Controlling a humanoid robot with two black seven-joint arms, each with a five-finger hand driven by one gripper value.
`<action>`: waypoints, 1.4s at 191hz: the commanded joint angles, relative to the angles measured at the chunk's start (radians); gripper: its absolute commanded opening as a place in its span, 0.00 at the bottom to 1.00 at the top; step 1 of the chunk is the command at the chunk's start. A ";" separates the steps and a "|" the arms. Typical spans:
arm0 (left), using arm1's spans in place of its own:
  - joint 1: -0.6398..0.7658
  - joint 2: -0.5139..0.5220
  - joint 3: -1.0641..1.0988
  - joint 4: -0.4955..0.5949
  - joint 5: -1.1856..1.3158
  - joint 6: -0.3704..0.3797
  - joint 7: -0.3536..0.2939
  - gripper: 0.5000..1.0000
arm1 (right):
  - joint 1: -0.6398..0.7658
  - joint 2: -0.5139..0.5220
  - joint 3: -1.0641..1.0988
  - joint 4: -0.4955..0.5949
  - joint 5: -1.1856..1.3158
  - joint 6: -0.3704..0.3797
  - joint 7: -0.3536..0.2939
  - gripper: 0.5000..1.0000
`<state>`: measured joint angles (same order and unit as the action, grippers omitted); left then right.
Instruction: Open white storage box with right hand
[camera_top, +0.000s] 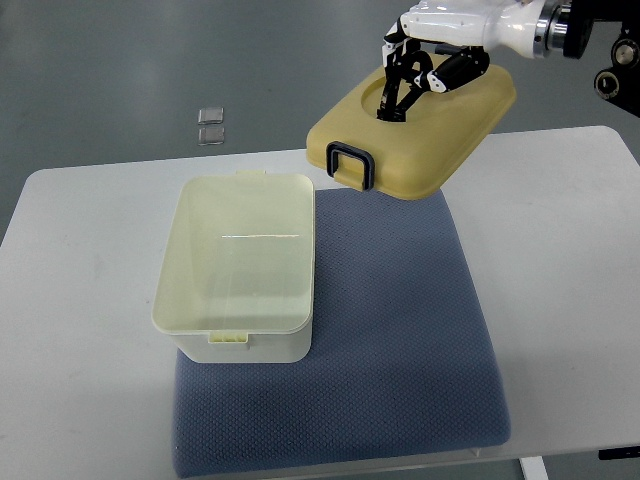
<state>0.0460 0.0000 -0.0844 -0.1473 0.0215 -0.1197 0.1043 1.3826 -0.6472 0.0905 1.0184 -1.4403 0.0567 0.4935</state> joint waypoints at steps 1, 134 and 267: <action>0.000 0.000 0.000 0.000 0.000 0.000 0.000 1.00 | -0.054 -0.034 0.008 -0.006 0.000 -0.028 0.002 0.00; 0.000 0.000 0.000 0.000 0.000 0.000 0.000 1.00 | -0.292 0.014 -0.002 -0.037 0.000 -0.143 0.023 0.14; 0.000 0.000 0.000 0.000 0.000 0.000 0.000 1.00 | -0.349 0.083 0.008 -0.031 0.000 -0.205 0.056 0.83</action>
<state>0.0460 0.0000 -0.0844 -0.1473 0.0215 -0.1197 0.1043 1.0342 -0.5596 0.0968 0.9841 -1.4404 -0.1469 0.5370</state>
